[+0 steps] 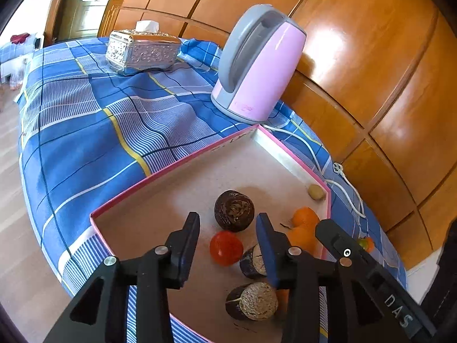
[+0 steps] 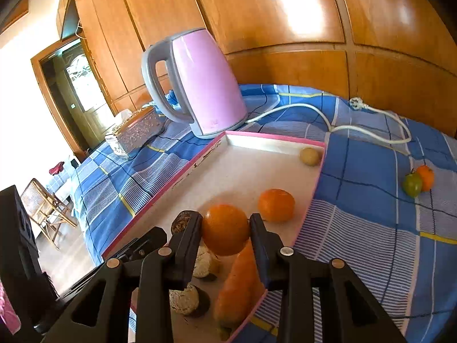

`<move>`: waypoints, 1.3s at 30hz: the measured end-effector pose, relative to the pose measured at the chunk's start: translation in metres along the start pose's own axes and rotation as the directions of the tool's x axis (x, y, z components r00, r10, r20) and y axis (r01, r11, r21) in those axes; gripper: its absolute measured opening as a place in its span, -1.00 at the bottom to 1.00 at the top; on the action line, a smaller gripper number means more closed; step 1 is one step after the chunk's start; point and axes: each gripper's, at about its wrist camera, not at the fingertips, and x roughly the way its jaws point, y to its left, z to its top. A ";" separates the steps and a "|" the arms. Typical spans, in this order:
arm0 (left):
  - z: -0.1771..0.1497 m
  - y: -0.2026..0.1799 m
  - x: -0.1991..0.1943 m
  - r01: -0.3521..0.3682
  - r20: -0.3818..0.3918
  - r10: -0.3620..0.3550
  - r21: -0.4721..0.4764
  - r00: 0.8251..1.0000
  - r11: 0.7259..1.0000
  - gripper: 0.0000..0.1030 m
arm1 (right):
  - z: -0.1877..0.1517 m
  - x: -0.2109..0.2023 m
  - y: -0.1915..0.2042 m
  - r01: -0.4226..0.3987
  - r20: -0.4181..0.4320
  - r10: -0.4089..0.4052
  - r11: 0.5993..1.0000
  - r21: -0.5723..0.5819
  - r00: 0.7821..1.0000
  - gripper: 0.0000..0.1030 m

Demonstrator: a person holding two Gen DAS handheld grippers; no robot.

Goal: Organize fruits
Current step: 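Lower the mandarin into the pink tray and open the right gripper, then move both grippers from the tray toward the green fruit and mandarin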

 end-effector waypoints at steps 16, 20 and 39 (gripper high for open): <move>-0.010 -0.025 -0.007 -0.015 0.045 0.009 0.128 0.999 0.992 -0.12 | -0.027 -0.033 -0.044 0.105 0.009 -0.106 0.991 0.086 0.994 -0.31; -0.014 -0.034 -0.008 -0.007 0.047 -0.002 0.176 0.999 0.984 -0.12 | -0.032 -0.042 -0.060 0.152 0.008 -0.153 0.983 0.101 0.988 -0.30; -0.042 -0.078 -0.006 0.026 0.021 -0.038 0.402 0.999 0.915 -0.12 | -0.041 -0.070 -0.120 0.306 0.029 -0.314 0.938 0.164 0.949 -0.28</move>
